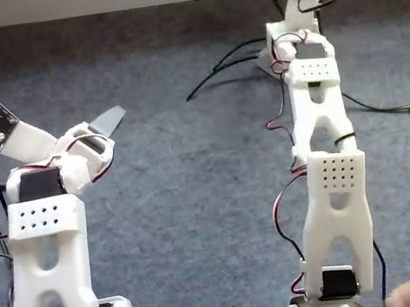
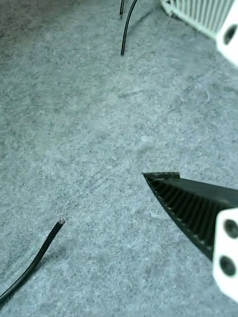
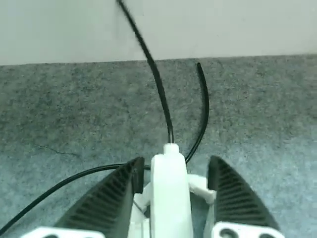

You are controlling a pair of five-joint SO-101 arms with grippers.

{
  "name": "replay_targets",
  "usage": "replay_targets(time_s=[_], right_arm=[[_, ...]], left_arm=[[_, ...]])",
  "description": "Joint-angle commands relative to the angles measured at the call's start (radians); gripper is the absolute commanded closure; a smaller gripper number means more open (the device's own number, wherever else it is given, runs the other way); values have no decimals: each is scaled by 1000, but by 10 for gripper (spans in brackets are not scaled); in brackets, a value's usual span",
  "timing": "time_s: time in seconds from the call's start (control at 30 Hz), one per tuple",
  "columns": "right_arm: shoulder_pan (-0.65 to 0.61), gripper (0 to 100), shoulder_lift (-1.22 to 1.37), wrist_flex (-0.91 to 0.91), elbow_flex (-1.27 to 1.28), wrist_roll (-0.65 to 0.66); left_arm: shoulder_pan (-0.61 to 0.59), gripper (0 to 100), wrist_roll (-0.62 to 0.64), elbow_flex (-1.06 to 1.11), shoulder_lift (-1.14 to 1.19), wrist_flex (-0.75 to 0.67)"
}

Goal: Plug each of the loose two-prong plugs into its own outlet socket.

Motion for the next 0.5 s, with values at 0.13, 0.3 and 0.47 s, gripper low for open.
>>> replay_targets(time_s=[0.13, 0.3, 0.47], right_arm=[[125, 639, -28, 148, -358, 11], [269, 639, -25, 349, -553, 11], [469, 639, -21, 524, -625, -78]], left_arm=[[16, 550, -3, 136, -22, -199], [48, 550, -3, 228, -22, -282], [93, 550, -9, 300, -22, -361]])
